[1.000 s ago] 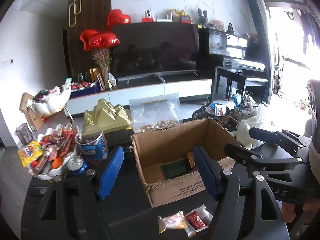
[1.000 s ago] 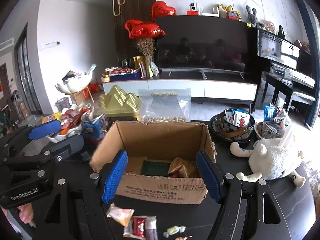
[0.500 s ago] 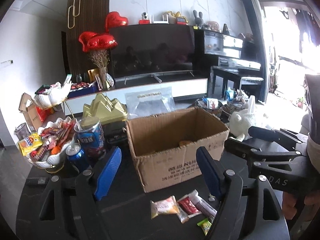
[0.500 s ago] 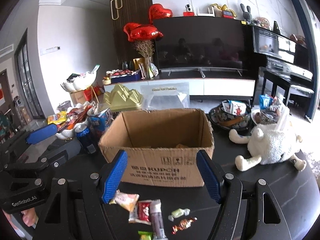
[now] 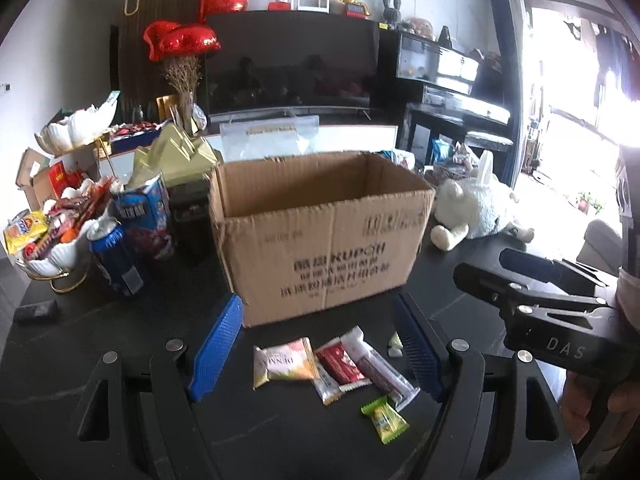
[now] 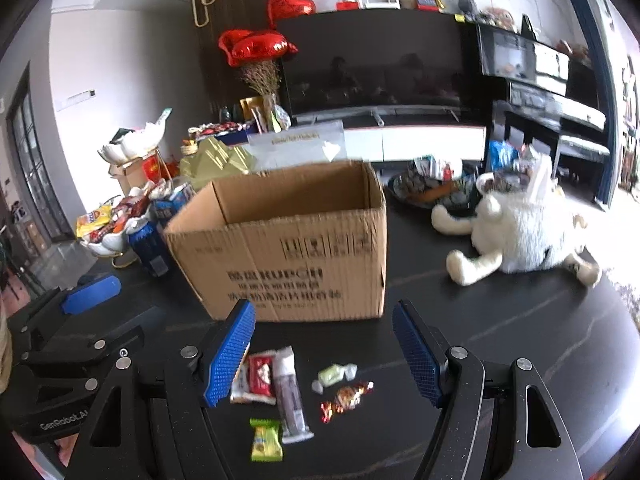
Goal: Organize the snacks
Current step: 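Move both open tools back down toward the remaining snacks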
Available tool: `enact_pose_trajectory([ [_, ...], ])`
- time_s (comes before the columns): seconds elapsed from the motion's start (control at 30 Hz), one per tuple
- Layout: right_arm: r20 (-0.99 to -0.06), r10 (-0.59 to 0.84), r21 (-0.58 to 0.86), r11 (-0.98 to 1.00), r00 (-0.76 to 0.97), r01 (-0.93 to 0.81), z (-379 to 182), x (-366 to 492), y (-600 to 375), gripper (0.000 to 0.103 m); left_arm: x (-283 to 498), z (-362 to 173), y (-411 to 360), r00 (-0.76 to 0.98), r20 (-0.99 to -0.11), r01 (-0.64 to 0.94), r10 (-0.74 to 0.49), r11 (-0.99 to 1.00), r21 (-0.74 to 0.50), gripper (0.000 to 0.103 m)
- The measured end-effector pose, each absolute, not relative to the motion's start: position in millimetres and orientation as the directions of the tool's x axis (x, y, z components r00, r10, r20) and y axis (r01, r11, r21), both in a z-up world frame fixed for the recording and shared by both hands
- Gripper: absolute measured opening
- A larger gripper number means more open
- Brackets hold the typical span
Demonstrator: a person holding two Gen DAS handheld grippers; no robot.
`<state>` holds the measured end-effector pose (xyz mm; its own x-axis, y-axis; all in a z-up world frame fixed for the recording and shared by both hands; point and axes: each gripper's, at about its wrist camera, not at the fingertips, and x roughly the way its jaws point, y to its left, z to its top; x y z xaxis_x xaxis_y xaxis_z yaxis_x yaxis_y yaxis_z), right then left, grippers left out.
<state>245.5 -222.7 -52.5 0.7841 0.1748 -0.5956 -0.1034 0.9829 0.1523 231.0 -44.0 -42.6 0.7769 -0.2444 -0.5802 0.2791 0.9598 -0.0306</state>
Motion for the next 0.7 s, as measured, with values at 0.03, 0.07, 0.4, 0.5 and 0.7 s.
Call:
enact_pose_trajectory([
  [0.03,-0.599,0.169,0.153,0.984,0.783,-0.095,-57,244,-223,0.072,230,-46,-46,0.777,-0.582,0.28,-0.239,0.96,-0.021,0.077],
  [0.07,-0.601,0.159,0.153,0.985,0.783,-0.083,-62,242,-225,0.072,230,-48,-47,0.778,-0.581,0.28,-0.237,0.96,-0.015,0.076],
  [0.4,-0.645,0.14,0.182,0.983,0.751,-0.028,-103,242,-242,0.072,238,-82,-62,0.729,-0.63,0.323,-0.27,0.946,-0.031,0.072],
  [0.5,-0.665,0.14,0.18,0.983,0.733,-0.024,-111,245,-241,0.072,245,-93,-62,0.699,-0.653,0.334,-0.291,0.941,-0.061,0.068],
  [0.7,-0.705,0.15,0.178,0.984,0.693,-0.033,-130,251,-237,0.069,257,-116,-64,0.645,-0.69,0.341,-0.328,0.932,-0.124,0.053],
])
